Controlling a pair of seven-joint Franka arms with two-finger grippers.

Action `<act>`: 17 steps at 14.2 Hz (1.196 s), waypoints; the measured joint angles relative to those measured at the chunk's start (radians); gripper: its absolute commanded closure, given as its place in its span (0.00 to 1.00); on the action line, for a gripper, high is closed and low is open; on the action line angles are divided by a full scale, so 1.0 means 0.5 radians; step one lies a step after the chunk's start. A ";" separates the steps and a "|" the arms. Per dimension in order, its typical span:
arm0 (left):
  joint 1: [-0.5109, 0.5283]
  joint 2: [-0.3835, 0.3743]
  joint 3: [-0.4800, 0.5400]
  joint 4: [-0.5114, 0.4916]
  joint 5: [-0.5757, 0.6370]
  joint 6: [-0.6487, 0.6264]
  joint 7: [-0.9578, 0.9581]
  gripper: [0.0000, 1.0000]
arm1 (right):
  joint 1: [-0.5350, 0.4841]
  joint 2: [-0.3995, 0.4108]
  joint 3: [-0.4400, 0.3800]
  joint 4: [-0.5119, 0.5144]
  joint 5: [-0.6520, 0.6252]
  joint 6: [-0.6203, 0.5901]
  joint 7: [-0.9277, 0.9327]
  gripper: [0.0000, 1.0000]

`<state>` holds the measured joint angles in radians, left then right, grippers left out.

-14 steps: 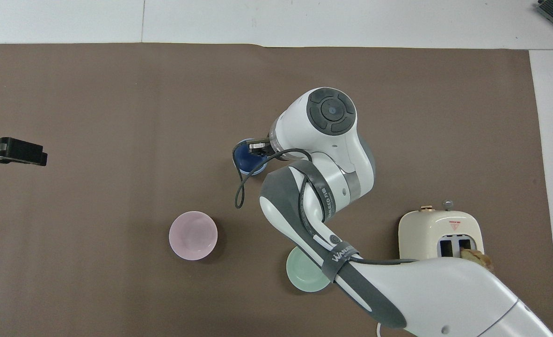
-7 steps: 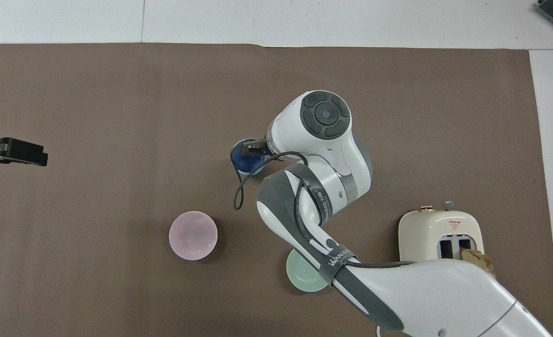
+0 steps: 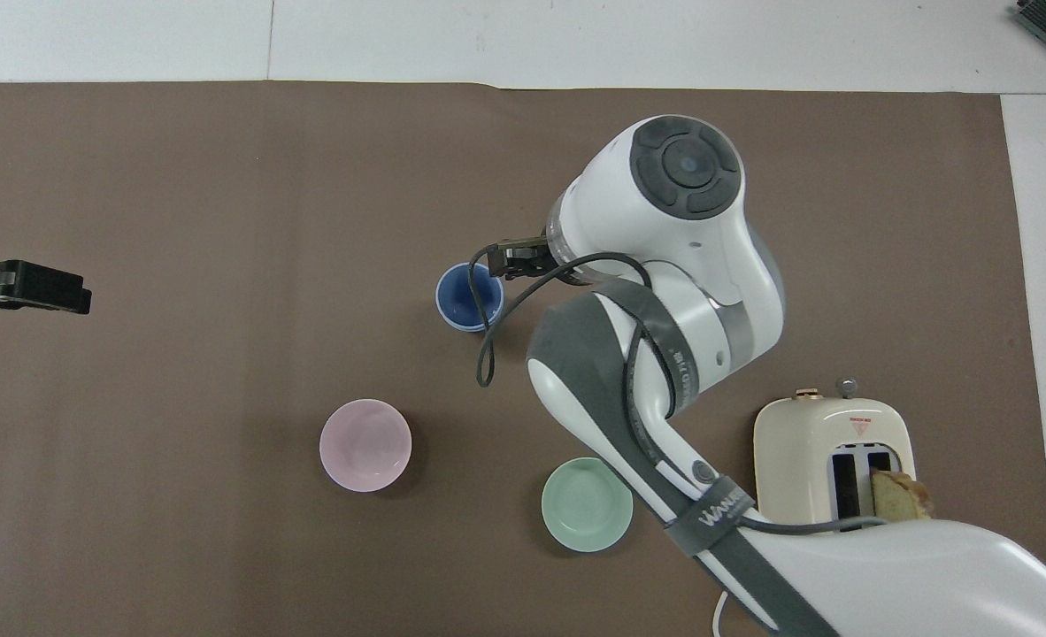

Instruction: Stack blue cups with both arms

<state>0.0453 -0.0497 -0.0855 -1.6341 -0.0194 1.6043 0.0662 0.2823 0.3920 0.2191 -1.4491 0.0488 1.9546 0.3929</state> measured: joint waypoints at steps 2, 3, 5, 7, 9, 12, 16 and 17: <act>0.000 0.000 0.000 -0.003 0.000 0.003 0.000 0.00 | -0.134 -0.113 -0.012 0.003 -0.002 -0.213 -0.093 0.00; 0.000 0.000 0.000 -0.004 0.000 0.005 0.000 0.00 | -0.218 -0.153 -0.015 0.007 -0.002 -0.276 -0.143 0.00; 0.003 0.000 0.001 -0.006 0.000 0.009 -0.001 0.00 | -0.373 -0.199 -0.022 0.022 -0.006 -0.386 -0.237 0.00; 0.005 0.000 0.003 -0.009 0.000 0.015 -0.001 0.00 | -0.496 -0.225 -0.039 0.028 -0.053 -0.469 -0.355 0.00; 0.006 0.000 0.002 -0.009 0.000 0.018 -0.001 0.00 | -0.587 -0.247 -0.050 0.031 -0.123 -0.529 -0.453 0.00; 0.005 -0.002 -0.017 0.001 -0.001 0.018 -0.003 0.00 | -0.656 -0.308 -0.061 0.039 -0.176 -0.594 -0.491 0.00; 0.005 -0.013 -0.036 0.088 -0.001 -0.031 -0.005 0.00 | -0.700 -0.409 -0.066 0.042 -0.183 -0.691 -0.492 0.00; 0.005 -0.016 -0.037 0.092 -0.001 -0.040 -0.005 0.00 | -0.706 -0.433 -0.067 0.043 -0.183 -0.695 -0.492 0.00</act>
<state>0.0480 -0.0577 -0.1039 -1.5880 -0.0197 1.5844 0.0637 -0.0709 0.1755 0.1855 -1.4276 -0.0425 1.6071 0.1468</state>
